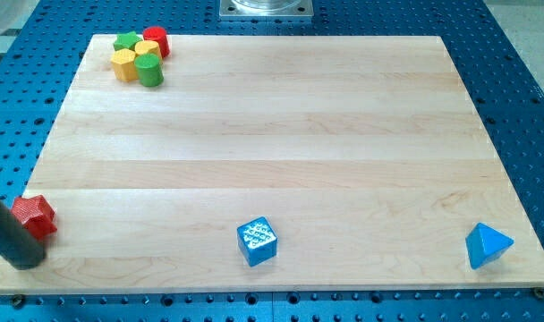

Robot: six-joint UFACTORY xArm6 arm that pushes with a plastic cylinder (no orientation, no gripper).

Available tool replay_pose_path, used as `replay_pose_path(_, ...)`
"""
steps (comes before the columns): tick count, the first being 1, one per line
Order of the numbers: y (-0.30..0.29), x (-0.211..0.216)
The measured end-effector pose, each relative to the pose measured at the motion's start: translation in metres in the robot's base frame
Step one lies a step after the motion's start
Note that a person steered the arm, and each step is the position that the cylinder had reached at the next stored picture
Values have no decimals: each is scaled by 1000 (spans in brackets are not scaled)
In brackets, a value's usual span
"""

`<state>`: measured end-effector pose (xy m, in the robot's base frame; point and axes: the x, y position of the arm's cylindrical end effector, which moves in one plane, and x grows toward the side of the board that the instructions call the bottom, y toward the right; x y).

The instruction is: Move the red star into the group of blocks

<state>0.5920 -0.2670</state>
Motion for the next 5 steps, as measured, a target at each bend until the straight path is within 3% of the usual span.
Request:
replay_pose_path(1,-24,10)
replay_pose_path(3,59,-150)
replay_pose_path(4,34,-140)
replay_pose_path(5,77,-103)
